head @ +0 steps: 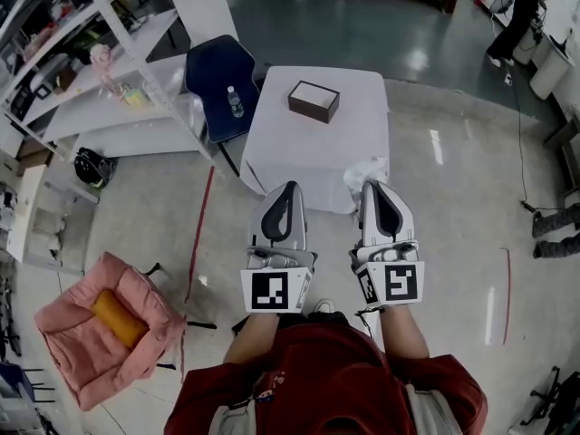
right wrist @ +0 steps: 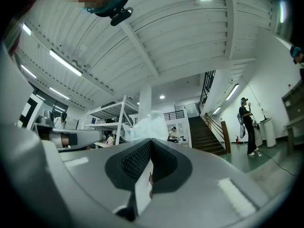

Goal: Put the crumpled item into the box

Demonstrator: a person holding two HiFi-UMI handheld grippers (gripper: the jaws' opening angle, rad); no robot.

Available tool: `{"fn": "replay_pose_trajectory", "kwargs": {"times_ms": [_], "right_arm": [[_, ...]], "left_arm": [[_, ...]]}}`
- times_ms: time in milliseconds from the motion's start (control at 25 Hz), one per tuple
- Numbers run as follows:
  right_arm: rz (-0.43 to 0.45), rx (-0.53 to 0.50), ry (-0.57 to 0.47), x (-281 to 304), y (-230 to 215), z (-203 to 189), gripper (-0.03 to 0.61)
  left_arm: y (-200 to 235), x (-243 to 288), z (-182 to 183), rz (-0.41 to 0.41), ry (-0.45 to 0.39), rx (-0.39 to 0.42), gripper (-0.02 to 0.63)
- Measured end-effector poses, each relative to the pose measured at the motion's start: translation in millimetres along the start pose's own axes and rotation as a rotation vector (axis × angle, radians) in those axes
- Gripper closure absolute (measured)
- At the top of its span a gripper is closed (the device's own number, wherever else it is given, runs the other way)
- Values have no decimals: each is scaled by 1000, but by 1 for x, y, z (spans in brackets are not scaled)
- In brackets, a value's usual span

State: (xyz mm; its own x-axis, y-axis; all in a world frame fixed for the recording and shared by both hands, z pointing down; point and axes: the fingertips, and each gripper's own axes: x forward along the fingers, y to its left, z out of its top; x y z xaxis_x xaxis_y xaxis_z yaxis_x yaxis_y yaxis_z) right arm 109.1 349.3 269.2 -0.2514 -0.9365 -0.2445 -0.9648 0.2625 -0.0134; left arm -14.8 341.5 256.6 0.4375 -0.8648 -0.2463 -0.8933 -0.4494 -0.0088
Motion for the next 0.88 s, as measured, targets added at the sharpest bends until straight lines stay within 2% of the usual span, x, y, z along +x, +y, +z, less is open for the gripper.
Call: {"fn": "replay_pose_trajectory", "kwargs": {"times_ms": [240, 440, 680, 880], "right_arm": [[29, -5, 6, -4, -8, -1, 575], [41, 13, 14, 1, -12, -6, 575], [44, 16, 30, 15, -19, -13, 574], [55, 4, 33, 41, -12, -20, 574]], "left_arm": [[-12, 5, -1, 26, -7, -22, 611], [-12, 9, -12, 14, 27, 22, 611], [-9, 26, -7, 22, -21, -27, 611], [12, 40, -14, 25, -18, -32, 611]]}}
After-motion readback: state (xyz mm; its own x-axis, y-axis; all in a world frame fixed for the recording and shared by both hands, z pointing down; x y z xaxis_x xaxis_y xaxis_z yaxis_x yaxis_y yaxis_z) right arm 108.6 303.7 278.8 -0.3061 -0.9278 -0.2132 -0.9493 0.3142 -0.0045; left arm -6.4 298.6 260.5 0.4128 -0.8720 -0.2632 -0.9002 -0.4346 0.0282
